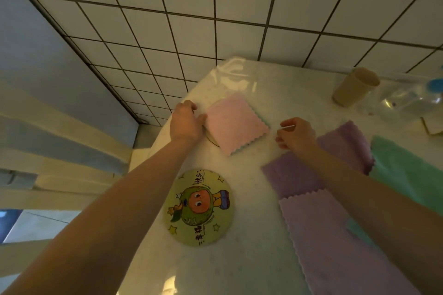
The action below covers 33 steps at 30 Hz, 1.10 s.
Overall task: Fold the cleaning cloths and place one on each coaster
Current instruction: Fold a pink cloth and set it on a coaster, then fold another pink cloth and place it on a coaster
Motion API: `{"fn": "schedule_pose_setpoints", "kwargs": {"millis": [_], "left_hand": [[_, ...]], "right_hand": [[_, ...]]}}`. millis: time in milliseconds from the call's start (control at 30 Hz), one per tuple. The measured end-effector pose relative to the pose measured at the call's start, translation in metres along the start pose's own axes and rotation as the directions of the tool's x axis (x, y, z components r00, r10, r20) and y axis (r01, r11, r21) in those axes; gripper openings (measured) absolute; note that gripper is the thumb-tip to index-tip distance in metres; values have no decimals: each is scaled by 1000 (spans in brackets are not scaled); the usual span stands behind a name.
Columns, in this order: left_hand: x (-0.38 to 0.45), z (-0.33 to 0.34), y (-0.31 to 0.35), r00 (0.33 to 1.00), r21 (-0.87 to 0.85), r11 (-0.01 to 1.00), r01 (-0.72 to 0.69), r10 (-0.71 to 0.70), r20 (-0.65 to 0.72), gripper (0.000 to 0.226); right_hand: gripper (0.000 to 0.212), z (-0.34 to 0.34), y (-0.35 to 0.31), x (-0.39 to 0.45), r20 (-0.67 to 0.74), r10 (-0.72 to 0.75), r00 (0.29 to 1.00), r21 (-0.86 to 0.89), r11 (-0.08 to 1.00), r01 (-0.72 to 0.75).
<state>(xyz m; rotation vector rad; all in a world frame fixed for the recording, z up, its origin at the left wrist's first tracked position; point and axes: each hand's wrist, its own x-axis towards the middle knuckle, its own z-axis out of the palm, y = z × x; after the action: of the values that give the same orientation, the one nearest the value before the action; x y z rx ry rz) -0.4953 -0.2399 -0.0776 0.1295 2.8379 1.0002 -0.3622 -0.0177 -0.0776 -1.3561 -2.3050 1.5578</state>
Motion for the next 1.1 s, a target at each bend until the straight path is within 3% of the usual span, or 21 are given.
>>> {"fn": "schedule_pose_setpoints", "kwargs": {"millis": [133,233,467,567,667,833,900,967,1100], "left_hand": [[-35,0,18,988,26,989,-143,142,57,27],[-75,12,37,977,-11,984,-177,177,115,28],[-205,56,71,941,-41,967,-253,256,221,13],[-266,80,88,897,-24,939,-342,334,288,18],[-313,106,107,751,78,793,-604,533,390,42],[-350,142,137,426,175,390,-904,784,451,34],[-351,151,147,377,183,329,-926,795,475,38],[-348,158,153,367,166,330,-929,771,520,45],[-338,166,162,334,132,325,-937,710,620,60]], "right_hand": [[19,-41,17,-22,33,-88,996,-22,996,88],[17,-76,36,-39,54,-194,979,-145,969,200],[10,-158,97,-87,119,-350,929,-250,895,369],[13,-197,133,-119,116,-437,892,-282,847,451],[14,-235,173,-148,130,-532,836,-325,774,543],[16,-274,232,-179,321,-406,856,-464,720,515],[25,-278,244,-184,369,-331,868,-557,670,492],[34,-278,251,-187,371,-326,870,-621,609,493],[18,-277,254,-182,327,-348,878,-609,633,478]]}}
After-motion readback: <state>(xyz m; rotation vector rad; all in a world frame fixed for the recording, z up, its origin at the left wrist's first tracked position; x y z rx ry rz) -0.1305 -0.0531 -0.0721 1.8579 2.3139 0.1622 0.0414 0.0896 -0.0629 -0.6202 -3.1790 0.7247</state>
